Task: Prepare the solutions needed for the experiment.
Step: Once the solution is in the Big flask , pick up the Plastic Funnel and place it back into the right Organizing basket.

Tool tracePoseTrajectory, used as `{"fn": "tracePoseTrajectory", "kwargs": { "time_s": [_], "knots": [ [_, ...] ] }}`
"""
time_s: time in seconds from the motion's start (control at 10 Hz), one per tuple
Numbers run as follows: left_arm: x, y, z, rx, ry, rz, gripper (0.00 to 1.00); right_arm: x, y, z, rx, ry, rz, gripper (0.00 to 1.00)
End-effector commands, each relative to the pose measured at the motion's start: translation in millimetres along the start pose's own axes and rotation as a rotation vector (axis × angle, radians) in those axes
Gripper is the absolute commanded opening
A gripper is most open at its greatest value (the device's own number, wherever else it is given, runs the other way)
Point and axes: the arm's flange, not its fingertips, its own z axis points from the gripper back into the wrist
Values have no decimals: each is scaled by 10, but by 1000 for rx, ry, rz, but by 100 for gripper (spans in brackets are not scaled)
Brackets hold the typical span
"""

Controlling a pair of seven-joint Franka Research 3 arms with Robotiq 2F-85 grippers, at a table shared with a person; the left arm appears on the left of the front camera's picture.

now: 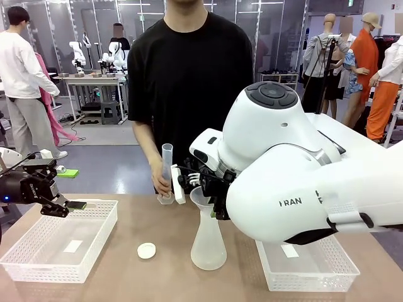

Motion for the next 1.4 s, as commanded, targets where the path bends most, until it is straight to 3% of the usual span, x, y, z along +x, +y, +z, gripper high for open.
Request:
{"fn": "tracePoseTrajectory", "kwargs": {
  "time_s": [0.0, 0.5, 0.7, 1.0, 1.1, 1.3],
  "knots": [
    [0, -20, -4, -1, 1, 5, 100, 61, 0, 82, -26, 10, -36, 54],
    [0, -20, -4, -1, 1, 5, 100, -19, -105, 614, -41, -5, -104, 54],
    [0, -20, -4, -1, 1, 5, 100, -301, -45, 926, 30, 41, -176, 54],
    [0, -20, -4, -1, 1, 5, 100, -862, 161, 1257, 121, 78, -391, 54],
    [0, -20, -4, -1, 1, 5, 100, -967, 249, 1299, 169, 76, -468, 54],
    [0, -20, -4, -1, 1, 5, 100, -1017, 364, 1389, 152, 85, -475, 54]
  ]
}}
